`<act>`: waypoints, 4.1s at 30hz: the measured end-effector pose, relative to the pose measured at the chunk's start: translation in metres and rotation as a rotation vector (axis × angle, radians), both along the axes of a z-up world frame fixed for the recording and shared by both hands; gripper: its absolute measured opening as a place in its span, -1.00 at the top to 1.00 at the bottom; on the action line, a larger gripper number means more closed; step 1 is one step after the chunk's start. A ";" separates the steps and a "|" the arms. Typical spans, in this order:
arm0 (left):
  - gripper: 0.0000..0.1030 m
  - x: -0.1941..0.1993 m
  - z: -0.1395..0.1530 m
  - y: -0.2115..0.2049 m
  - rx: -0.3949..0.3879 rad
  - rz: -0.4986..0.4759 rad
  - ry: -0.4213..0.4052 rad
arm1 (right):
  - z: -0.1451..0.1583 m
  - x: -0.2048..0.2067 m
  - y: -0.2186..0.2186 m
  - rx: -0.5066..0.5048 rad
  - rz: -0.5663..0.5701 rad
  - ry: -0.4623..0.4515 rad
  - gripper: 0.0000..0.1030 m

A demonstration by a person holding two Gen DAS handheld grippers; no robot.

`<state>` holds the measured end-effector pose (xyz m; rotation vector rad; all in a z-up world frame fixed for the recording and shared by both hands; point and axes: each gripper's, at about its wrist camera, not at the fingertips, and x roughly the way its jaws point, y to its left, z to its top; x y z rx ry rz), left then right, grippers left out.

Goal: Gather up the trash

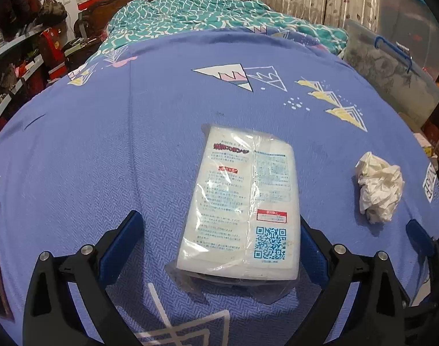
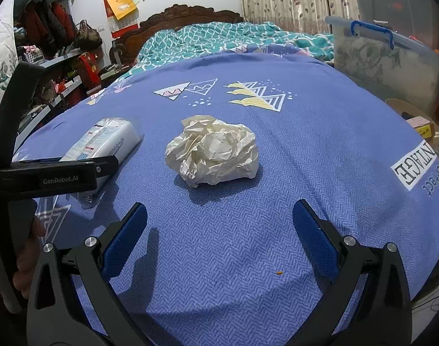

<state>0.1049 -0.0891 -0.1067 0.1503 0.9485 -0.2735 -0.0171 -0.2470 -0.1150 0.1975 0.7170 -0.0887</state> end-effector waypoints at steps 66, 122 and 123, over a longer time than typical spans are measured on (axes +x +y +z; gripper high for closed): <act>-0.85 -0.010 0.000 0.000 0.031 -0.019 -0.001 | 0.001 0.001 -0.001 0.011 -0.025 -0.001 -0.94; -0.82 -0.011 0.010 0.026 0.039 0.148 -0.046 | 0.001 0.000 0.001 0.007 -0.024 -0.002 -0.94; -0.82 -0.011 0.010 0.025 0.040 0.147 -0.047 | 0.001 0.000 0.001 0.007 -0.024 -0.002 -0.94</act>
